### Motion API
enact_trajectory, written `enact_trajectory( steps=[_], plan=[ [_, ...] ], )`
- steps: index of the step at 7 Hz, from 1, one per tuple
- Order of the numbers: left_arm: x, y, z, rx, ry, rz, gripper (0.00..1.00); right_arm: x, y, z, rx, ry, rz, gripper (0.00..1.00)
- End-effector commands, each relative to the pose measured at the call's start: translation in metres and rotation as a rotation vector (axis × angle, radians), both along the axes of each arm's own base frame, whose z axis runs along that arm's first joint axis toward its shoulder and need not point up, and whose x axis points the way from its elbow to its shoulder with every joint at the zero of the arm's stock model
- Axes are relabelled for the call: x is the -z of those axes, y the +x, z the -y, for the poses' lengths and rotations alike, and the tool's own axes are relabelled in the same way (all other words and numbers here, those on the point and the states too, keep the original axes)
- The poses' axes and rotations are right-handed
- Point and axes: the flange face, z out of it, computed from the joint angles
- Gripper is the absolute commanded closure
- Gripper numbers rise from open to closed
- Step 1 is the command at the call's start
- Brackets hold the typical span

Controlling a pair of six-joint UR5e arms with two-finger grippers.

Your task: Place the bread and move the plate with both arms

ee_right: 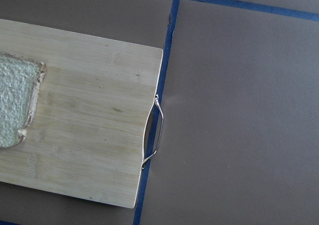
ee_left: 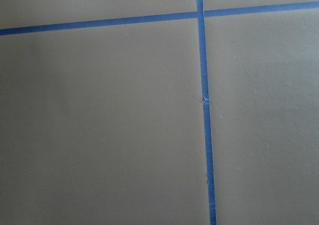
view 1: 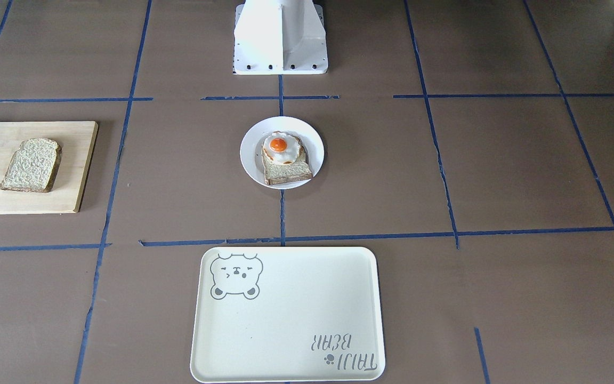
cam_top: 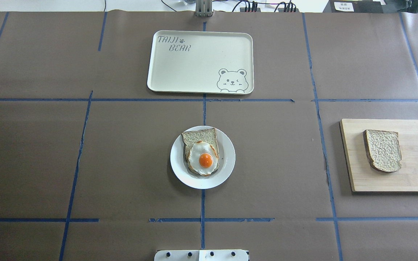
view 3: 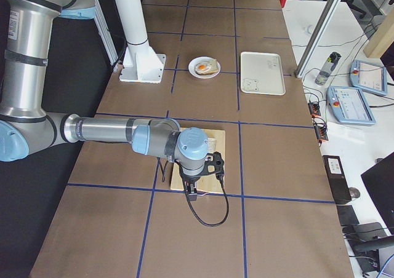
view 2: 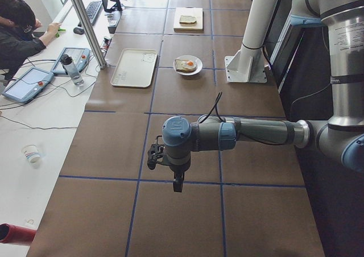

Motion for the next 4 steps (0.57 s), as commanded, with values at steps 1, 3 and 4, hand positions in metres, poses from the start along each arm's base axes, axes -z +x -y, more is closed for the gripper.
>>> enact_trajectory(
  steps=[1, 3, 4],
  plan=[
    [-0.0006, 0.0004, -0.0007, -0.001, -0.002, 0.0, 0.0, -0.0002, 0.0, 0.0004, 0.0, 0.0, -0.001, 0.0],
    [-0.0073, 0.0007, -0.0088, -0.002, -0.011, 0.001, 0.0, 0.0003, -0.0005, 0.0013, -0.02, -0.021, -0.002, 0.0],
    [-0.0027, 0.0007, -0.0046, -0.001, 0.001, 0.006, 0.0, 0.0052, -0.0037, 0.0072, -0.046, -0.023, -0.006, 0.0]
  ],
)
